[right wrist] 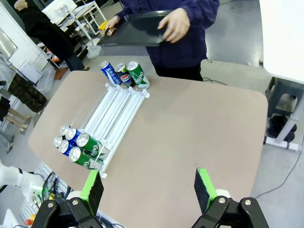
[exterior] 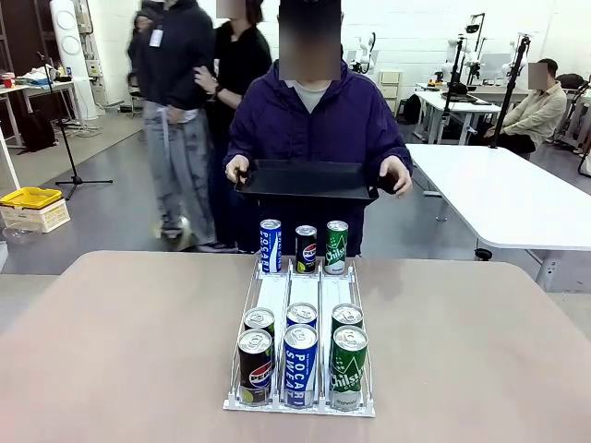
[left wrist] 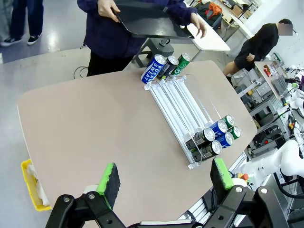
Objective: Retrieve and hand over the desired beverage to the person.
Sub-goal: Pick up a can of the same type that the person held from the Automatic Can Dispenser.
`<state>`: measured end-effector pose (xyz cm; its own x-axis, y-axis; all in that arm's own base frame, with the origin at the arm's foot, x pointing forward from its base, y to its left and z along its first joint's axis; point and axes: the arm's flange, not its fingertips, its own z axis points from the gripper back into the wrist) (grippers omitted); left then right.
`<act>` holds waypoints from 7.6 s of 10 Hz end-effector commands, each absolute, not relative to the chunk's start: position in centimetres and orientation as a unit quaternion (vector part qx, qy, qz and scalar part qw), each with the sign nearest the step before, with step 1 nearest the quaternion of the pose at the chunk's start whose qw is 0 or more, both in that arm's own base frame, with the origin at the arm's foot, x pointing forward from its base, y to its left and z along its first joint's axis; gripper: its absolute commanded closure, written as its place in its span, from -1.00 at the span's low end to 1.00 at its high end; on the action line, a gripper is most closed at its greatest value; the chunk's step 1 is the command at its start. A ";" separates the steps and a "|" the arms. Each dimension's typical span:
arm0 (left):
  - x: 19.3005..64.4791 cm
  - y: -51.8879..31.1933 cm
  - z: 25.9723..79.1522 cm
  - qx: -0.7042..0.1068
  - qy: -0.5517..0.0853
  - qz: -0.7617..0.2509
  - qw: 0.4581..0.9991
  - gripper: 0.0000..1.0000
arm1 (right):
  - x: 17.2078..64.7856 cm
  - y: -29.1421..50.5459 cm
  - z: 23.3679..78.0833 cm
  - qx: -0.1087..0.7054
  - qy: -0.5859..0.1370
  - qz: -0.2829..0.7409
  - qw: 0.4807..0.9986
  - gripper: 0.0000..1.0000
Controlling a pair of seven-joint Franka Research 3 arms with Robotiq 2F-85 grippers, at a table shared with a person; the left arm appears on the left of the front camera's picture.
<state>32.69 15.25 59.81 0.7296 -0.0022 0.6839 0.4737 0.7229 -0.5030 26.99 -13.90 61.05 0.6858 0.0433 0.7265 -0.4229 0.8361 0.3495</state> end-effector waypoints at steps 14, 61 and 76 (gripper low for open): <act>32.8 15.4 59.8 -0.350 -0.349 -0.148 0.857 -1.00 | 27.2 -14.0 61.0 0.261 -0.376 0.140 0.878 -1.00; 32.8 15.4 59.8 -0.350 -0.349 -0.148 0.857 -1.00 | 32.1 22.1 53.0 0.045 -0.104 0.000 0.994 -1.00; 32.8 15.4 59.8 -0.350 -0.349 -0.148 0.857 -1.00 | 31.9 30.0 47.3 0.045 -0.055 -0.006 0.997 -1.00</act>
<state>32.65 15.25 59.84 0.7287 -0.0044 0.6848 0.4791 0.7178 -0.5052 31.56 28.92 48.26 0.9941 0.0098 0.1080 -0.0199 0.9954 0.0933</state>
